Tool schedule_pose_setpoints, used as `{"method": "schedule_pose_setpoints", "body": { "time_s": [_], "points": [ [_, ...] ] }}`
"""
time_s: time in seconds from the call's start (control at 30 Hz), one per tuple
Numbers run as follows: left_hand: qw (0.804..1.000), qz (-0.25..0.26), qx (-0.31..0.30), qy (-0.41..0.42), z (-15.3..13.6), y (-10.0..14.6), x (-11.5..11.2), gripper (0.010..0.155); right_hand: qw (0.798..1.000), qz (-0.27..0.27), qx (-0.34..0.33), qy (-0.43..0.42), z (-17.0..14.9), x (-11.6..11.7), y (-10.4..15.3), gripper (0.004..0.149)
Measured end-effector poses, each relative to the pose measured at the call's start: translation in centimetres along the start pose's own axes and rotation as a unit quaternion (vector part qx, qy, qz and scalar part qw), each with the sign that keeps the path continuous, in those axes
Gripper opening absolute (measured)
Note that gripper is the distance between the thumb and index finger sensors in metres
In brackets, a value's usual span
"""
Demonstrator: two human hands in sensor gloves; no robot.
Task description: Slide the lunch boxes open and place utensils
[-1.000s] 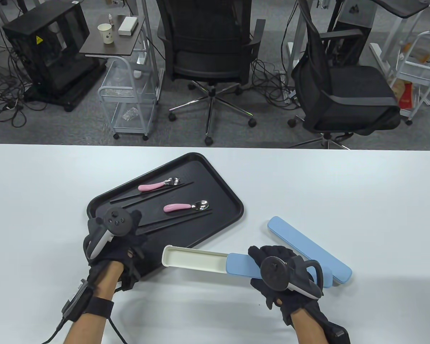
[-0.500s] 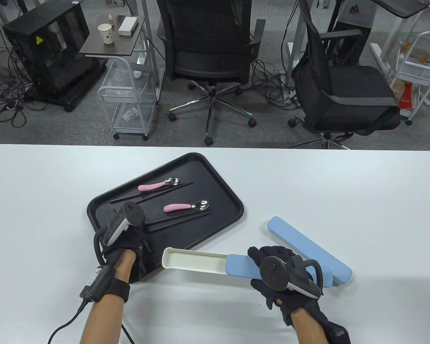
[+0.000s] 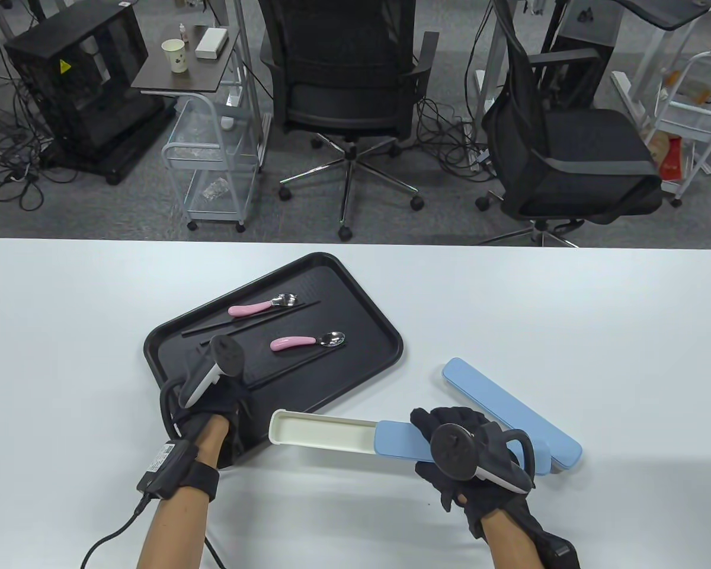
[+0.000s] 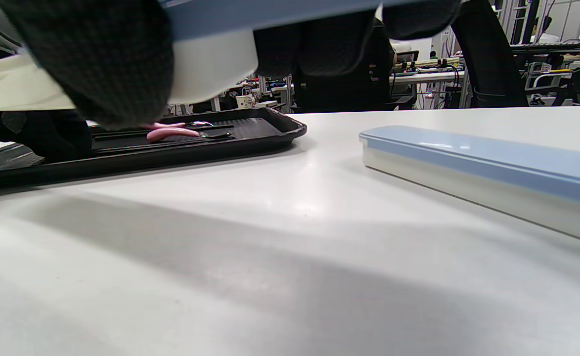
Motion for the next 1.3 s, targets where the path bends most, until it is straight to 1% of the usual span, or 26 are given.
{"method": "schedule_pose_setpoints", "body": {
  "time_s": [0.1, 0.33, 0.4, 0.47, 0.6, 0.63, 0.7, 0.83, 0.93, 1.0, 1.07, 1.17, 1.3],
  "points": [
    [1.000, -0.011, 0.001, -0.005, 0.1, 0.0, 0.0, 0.048, 1.000, 0.000, 0.001, 0.000, -0.1, 0.0, 0.0, 0.078],
    [1.000, -0.016, -0.007, 0.002, -0.2, 0.4, 0.2, 0.046, 1.000, 0.005, 0.001, 0.004, 0.0, 0.0, 0.0, 0.078],
    [0.999, 0.007, -0.020, 0.034, -0.3, 0.8, 0.6, 0.045, 1.000, 0.005, 0.001, 0.004, 0.0, 0.1, 0.0, 0.078],
    [0.999, 0.004, -0.035, 0.041, -0.3, 1.3, 1.2, 0.046, 1.000, 0.007, 0.002, 0.005, 0.0, 0.1, 0.0, 0.078],
    [0.992, 0.044, -0.073, 0.096, -0.5, 3.0, 3.5, 0.045, 1.000, 0.009, 0.002, 0.007, 0.1, 0.1, -0.1, 0.078],
    [0.987, 0.065, -0.090, 0.116, -0.5, 3.7, 4.3, 0.044, 1.000, 0.010, 0.002, 0.008, 0.1, 0.1, -0.1, 0.078],
    [0.979, 0.084, -0.120, 0.142, -0.6, 4.9, 5.4, 0.043, 1.000, 0.010, 0.003, 0.008, 0.1, 0.1, -0.1, 0.078],
    [0.963, 0.108, -0.171, 0.178, -1.1, 7.7, 6.9, 0.042, 1.000, 0.012, 0.007, 0.008, 0.0, 0.2, -0.1, 0.078],
    [0.952, 0.115, -0.199, 0.202, -2.0, 9.5, 7.3, 0.042, 1.000, 0.016, 0.006, 0.008, 0.1, 0.3, -0.2, 0.078],
    [0.947, 0.117, -0.208, 0.217, -2.5, 10.3, 7.2, 0.042, 1.000, 0.018, 0.006, 0.007, 0.2, 0.3, -0.2, 0.078],
    [0.948, 0.104, -0.211, 0.213, -2.9, 10.7, 7.3, 0.042, 1.000, 0.021, 0.008, 0.010, 0.2, 0.4, -0.3, 0.078],
    [0.951, 0.105, -0.212, 0.200, -3.4, 11.1, 7.4, 0.042, 1.000, 0.024, 0.012, 0.011, 0.0, 0.5, -0.3, 0.078],
    [0.957, 0.092, -0.209, 0.179, -3.6, 10.9, 6.8, 0.041, 1.000, 0.024, 0.014, 0.010, 0.0, 0.5, -0.3, 0.078]
  ]
}}
Point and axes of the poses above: the tracker on the back of each hand, its own z axis roughly to the thumb side, its own y axis roughly from the fingertips to the wrist, x = y × z, the point moved 1 cm from there along -y, roughly from the wrist to the fingertips, and after that the axes turned 11 degrees about z, right-handed, at the moved point
